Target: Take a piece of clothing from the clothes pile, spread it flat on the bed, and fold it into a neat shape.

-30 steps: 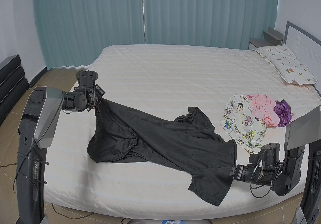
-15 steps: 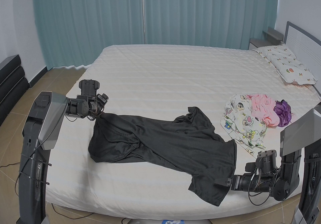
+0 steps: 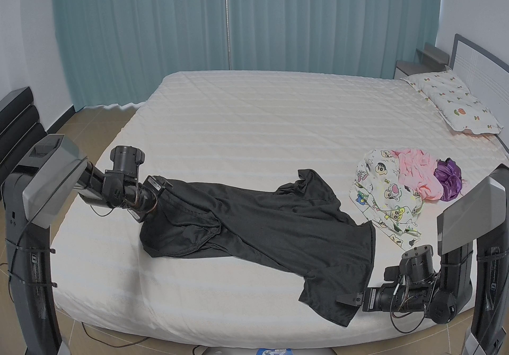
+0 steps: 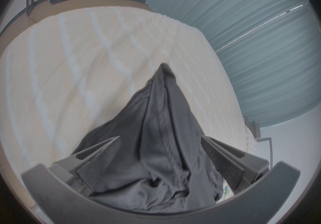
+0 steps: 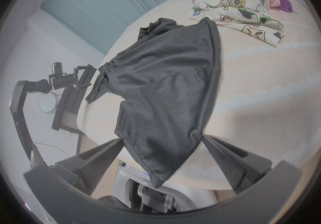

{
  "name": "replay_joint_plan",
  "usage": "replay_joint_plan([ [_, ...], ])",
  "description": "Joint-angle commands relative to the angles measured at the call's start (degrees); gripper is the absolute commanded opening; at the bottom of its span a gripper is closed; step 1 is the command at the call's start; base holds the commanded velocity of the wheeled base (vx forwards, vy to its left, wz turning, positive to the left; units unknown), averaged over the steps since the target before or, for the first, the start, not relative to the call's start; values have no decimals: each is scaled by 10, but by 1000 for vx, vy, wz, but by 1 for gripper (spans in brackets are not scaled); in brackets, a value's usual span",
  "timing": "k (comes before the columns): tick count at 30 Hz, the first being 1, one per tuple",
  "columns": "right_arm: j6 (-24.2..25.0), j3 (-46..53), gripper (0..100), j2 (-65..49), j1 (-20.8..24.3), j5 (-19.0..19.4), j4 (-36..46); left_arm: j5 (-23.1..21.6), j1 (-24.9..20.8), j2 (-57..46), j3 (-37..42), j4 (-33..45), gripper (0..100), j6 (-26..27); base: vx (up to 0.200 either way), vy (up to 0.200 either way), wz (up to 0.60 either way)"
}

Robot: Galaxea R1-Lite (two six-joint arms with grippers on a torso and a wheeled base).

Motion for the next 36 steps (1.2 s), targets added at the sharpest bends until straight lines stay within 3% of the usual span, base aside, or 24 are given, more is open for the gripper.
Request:
replay_joint_plan([
  [1,-1,-22,100,39,17,-31,-13,-32,0,-80,127,-82,100,-3,0,0,0],
  [7,3,-41,100,52,29,-37,-20,-32,1,-77,149,-135,100,-3,0,0,0],
  [8,3,-45,0,59,32,-39,-21,-32,1,-78,149,-135,100,-2,0,0,0],
  [15,-6,-8,0,43,27,-47,-29,-30,2,-79,166,-133,100,2,0,0,0],
  [25,-106,36,0,-39,-66,-6,19,-32,-14,-72,185,-132,100,27,0,0,0],
  [27,-139,45,0,-52,-94,23,28,-29,-30,-68,191,-131,100,29,0,0,0],
  [36,-154,38,0,-36,-120,31,27,-9,-109,-51,193,-108,100,29,0,0,0],
])
